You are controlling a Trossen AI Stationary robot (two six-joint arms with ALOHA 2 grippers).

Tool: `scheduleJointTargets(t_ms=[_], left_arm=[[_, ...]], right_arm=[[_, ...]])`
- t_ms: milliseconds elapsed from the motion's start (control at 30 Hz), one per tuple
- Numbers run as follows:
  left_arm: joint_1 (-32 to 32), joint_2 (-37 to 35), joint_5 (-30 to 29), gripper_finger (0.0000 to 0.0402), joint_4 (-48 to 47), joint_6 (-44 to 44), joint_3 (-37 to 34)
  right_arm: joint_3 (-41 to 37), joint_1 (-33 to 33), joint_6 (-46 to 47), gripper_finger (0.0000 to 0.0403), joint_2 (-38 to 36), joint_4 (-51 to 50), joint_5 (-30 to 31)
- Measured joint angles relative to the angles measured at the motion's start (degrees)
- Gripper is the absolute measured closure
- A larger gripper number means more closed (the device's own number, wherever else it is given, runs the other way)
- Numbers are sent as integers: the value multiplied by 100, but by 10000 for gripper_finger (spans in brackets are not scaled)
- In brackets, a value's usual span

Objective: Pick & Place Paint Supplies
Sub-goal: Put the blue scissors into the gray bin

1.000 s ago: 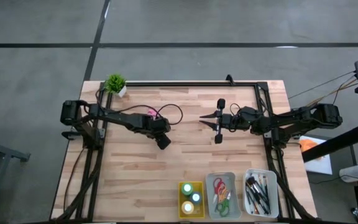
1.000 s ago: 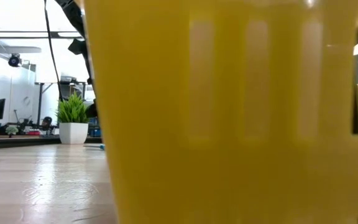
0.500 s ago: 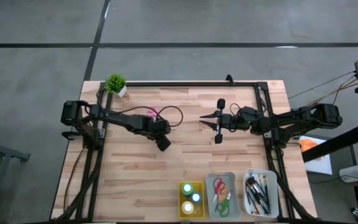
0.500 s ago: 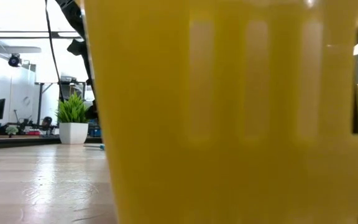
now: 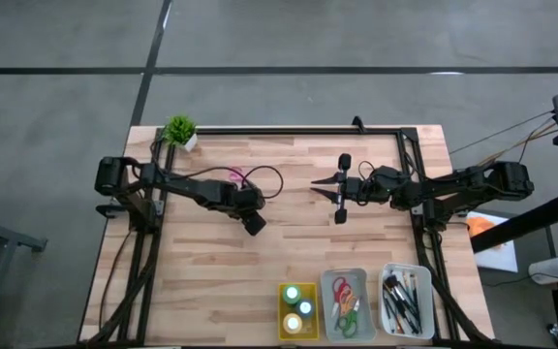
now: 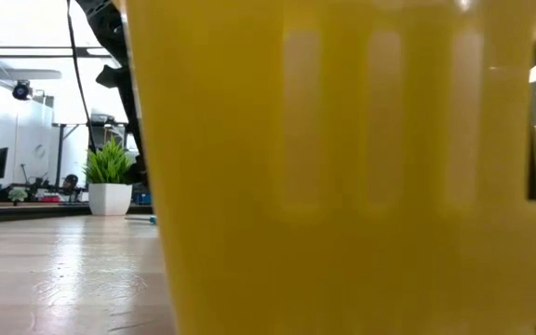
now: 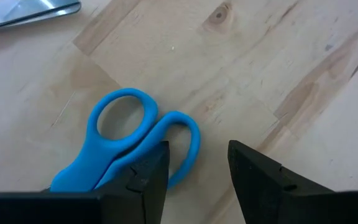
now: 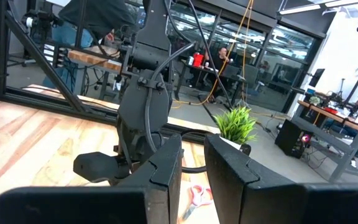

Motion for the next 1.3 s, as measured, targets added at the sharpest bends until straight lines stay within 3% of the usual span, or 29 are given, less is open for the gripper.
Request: scheduleJointTargets(t_ms=[200,567,933,1300], left_arm=[[0,0,-18,249,4,50,-7],[0,0,-7,393,107,66,-35],[0,0,-5,396,221,208,7],[-15,0,-69,400,356,770,686]], right_arm=[[0,0,0,336,0,0,0],[0,2,0,336,-2,1,0],[0,2,0,336,-2,-1,0],[0,0,0,336,-2,0,0]])
